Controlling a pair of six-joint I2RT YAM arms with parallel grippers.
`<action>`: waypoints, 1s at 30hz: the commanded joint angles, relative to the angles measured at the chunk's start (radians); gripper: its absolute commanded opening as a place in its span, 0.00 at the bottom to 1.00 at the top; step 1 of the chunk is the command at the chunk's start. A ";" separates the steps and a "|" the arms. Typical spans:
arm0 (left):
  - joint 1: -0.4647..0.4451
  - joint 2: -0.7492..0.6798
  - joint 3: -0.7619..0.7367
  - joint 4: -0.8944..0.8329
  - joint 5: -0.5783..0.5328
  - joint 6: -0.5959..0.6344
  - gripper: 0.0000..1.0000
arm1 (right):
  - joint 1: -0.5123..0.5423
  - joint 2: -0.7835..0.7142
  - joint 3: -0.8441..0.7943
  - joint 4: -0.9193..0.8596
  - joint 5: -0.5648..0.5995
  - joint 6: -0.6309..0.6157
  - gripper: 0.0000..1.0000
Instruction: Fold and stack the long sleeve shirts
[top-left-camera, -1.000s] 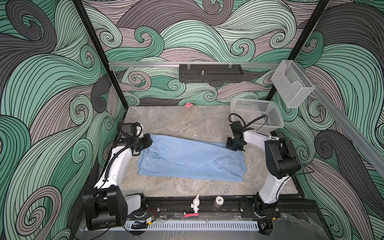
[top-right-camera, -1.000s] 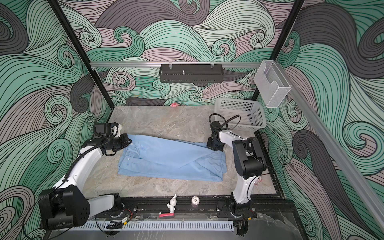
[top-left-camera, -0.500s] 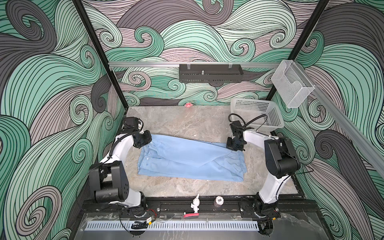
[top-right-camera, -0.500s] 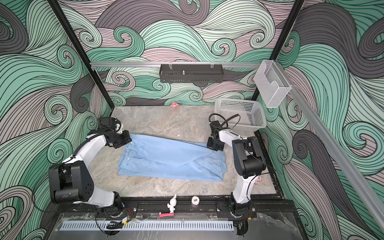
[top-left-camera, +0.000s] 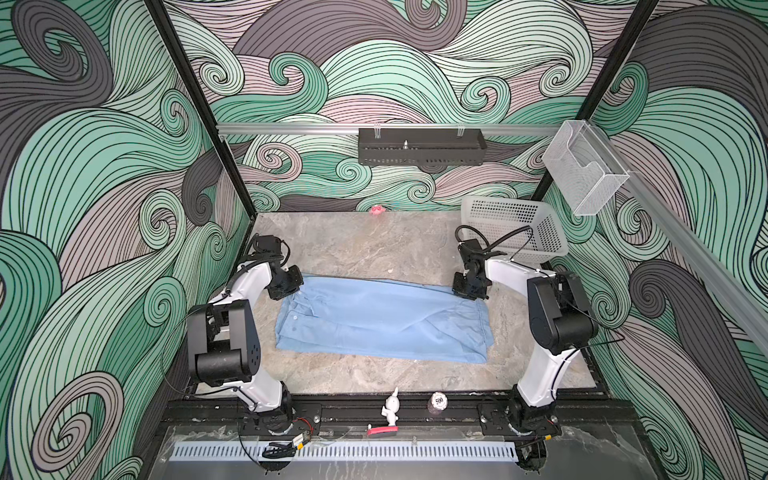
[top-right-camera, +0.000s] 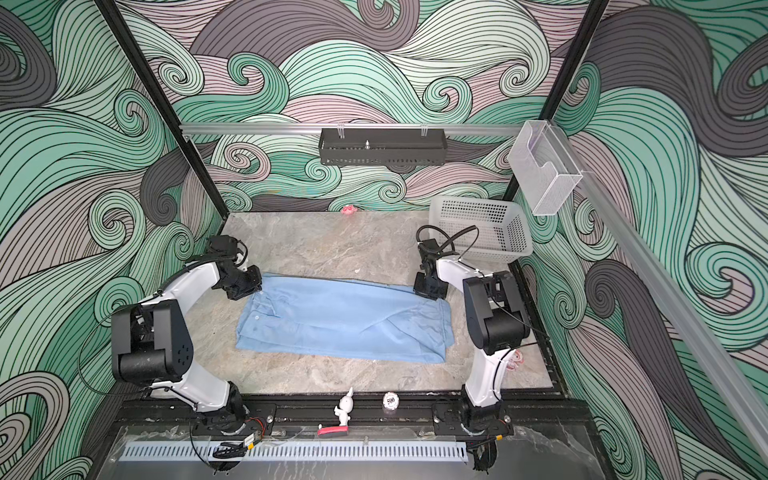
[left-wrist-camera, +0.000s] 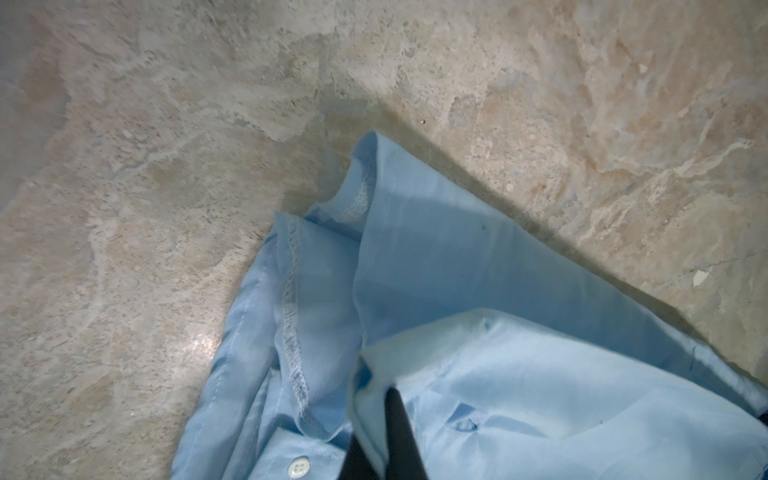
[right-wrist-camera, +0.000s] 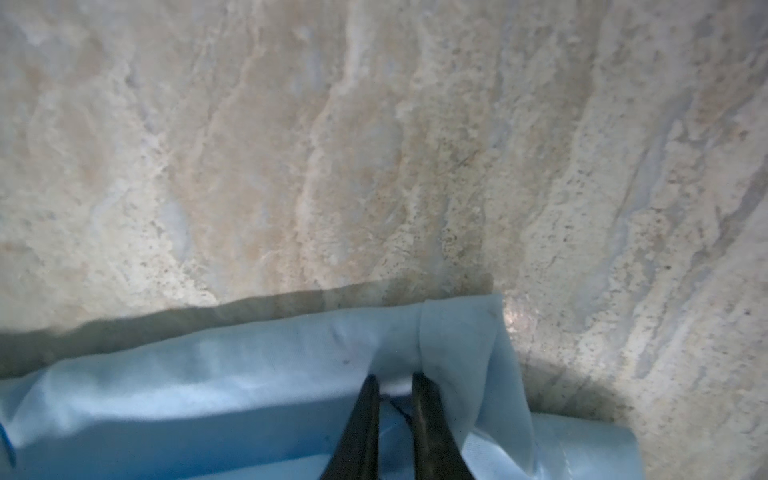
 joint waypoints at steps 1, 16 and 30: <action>0.007 0.005 0.038 -0.042 -0.036 -0.002 0.00 | 0.012 -0.048 0.021 -0.031 0.032 -0.001 0.30; -0.077 -0.172 0.114 -0.081 0.021 0.062 0.60 | 0.112 -0.243 0.013 -0.131 0.053 0.025 0.51; -0.212 0.029 -0.026 0.005 0.126 -0.124 0.57 | 0.136 -0.268 -0.241 -0.034 -0.107 0.146 0.45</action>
